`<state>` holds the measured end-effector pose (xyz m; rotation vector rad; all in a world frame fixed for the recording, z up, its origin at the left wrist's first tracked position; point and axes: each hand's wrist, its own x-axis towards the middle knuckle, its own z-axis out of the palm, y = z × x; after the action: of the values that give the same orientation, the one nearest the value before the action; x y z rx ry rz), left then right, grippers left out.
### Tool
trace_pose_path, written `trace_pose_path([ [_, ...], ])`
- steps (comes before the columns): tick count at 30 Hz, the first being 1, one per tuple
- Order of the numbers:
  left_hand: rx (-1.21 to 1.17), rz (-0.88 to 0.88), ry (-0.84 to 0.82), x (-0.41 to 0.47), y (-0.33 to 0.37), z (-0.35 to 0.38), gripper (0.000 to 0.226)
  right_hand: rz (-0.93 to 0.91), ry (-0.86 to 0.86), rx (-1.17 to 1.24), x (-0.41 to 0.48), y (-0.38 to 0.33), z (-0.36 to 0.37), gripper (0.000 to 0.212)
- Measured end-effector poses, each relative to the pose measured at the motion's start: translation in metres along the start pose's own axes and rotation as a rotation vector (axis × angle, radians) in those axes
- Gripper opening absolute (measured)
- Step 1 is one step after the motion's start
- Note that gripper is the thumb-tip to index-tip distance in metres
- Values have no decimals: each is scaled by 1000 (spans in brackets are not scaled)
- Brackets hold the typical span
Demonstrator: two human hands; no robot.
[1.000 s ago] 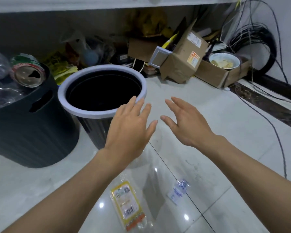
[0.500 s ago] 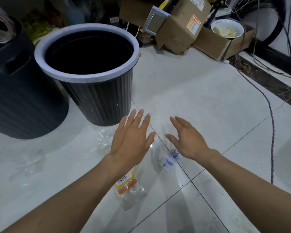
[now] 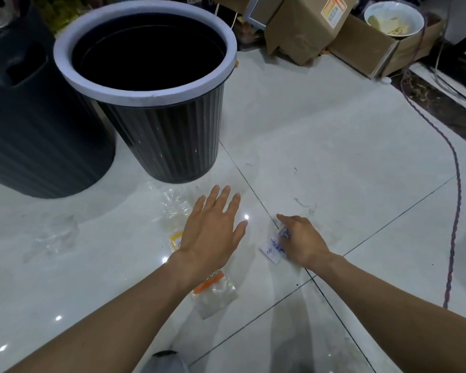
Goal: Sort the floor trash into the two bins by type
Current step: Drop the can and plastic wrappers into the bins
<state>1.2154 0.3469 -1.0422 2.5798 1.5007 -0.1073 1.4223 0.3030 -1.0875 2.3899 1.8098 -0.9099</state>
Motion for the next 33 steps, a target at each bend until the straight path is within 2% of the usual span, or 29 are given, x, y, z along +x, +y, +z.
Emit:
trace_pose_path([
  [3,-10,-10,-15,-2,-3,4,63,6,21,14,3,2,4,55],
  [5,-16,-18,-19,-4,-6,5,63,29,48,105,6,0,3,53],
  [11,-40,-74,-8,-5,-14,6,63,50,268,427,14,-20,-14,32],
  [15,-46,-122,-22,-7,-20,4,65,42,314,625,18,-44,-26,18],
  [20,-126,-203,-15,-17,-39,8,66,26,318,796,21,-71,-32,27],
  [25,-235,-315,-66,-30,-59,27,69,26,301,843,25,-88,-29,19],
  [33,-357,-484,-202,-36,-62,55,86,11,291,829,26,-95,-28,22],
])
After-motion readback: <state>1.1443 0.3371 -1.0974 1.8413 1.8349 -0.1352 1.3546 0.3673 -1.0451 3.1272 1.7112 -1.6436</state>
